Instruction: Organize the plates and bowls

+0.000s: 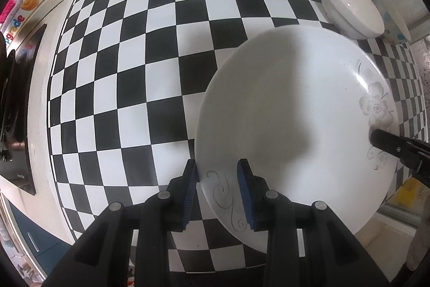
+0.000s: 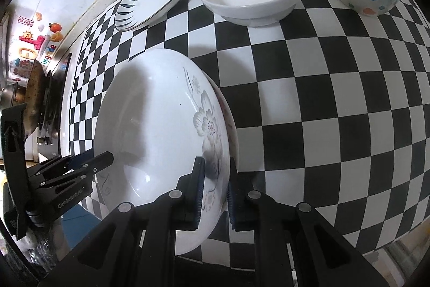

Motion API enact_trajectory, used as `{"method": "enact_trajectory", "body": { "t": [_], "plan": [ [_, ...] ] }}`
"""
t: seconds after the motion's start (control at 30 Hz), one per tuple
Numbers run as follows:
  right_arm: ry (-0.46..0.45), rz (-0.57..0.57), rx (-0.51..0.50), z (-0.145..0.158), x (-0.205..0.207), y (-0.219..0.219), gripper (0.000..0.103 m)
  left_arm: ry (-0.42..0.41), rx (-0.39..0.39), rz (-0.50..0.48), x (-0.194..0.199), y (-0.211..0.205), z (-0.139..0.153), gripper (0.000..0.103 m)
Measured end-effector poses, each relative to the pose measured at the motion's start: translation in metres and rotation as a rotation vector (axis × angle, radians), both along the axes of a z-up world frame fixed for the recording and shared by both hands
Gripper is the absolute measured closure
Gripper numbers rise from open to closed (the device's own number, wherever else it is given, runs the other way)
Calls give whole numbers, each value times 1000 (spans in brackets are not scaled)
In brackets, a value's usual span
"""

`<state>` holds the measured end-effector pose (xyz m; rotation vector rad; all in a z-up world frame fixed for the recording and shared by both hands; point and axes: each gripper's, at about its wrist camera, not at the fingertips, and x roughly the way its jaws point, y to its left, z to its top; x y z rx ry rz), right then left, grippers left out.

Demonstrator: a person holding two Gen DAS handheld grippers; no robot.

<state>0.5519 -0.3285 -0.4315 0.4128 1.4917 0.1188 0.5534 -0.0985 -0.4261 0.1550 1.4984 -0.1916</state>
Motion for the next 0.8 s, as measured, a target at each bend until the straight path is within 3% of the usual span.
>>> {"method": "enact_trajectory", "body": {
  "t": [0.17, 0.27, 0.57, 0.8],
  "plan": [
    [14, 11, -20, 3, 1, 0, 86, -5, 4, 8, 4, 0, 5, 75],
    [14, 50, -131, 6, 1, 3, 85, -6, 12, 11, 7, -1, 7, 75],
    [21, 58, -86, 6, 1, -1, 85, -15, 24, 38, 9, -8, 15, 75],
    [-4, 69, -60, 32, 4, -6, 84, -105, 21, 82, 9, -2, 61, 74]
  ]
}}
